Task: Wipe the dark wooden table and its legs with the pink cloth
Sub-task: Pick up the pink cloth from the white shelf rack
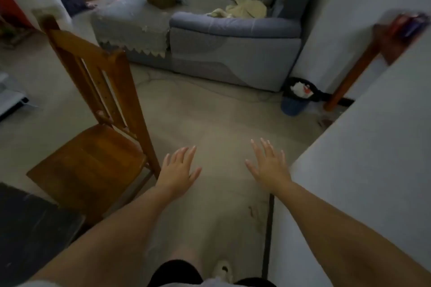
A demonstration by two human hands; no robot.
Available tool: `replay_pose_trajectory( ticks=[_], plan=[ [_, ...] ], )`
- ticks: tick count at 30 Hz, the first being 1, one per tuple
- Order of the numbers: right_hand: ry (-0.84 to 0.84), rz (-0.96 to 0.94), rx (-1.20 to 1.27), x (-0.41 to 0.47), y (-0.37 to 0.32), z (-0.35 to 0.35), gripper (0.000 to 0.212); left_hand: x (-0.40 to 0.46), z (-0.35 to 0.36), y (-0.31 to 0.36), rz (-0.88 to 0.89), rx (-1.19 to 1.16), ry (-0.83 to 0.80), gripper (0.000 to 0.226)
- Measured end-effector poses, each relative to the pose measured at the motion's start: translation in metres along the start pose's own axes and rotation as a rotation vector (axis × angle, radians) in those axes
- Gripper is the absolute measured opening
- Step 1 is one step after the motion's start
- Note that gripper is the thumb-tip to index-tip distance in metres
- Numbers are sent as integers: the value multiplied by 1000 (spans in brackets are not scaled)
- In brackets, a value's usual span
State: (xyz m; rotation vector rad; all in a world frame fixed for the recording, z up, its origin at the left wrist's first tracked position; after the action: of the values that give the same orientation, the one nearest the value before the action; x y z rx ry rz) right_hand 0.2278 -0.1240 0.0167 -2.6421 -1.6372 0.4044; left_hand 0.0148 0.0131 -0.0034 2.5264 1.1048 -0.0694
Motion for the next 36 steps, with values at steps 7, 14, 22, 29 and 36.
replay_pose_trajectory(
  ticks=[7, 14, 22, 29, 36],
  plan=[
    [-20, -140, -28, 176, 4, -25, 63, 152, -19, -23, -129, -20, 36, 62],
    [47, -145, -21, 352, -11, -84, 77, 330, -100, -57, -157, 14, 119, 71],
    [-1, -301, -26, 550, -53, -120, 63, 464, -160, -143, -365, -30, 239, 63],
    [-97, -633, -112, 720, -156, -137, 62, 520, -195, -238, -686, -87, 263, 65],
    [-169, -923, -211, 825, -304, -132, 63, 522, -222, -341, -977, -170, 327, 92]
  ],
)
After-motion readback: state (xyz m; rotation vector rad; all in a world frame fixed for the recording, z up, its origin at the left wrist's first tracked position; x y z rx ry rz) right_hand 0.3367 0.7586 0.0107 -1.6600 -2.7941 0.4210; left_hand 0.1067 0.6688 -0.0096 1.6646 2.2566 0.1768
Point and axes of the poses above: each hand's wrist, its own x-axis towards the middle knuckle, its own z-axis out of the palm, y = z × x, the point moved 2 cm from there along x, towards the middle knuckle, and after that the axes turned 4 degrees about -z, right-handed, at the moved point
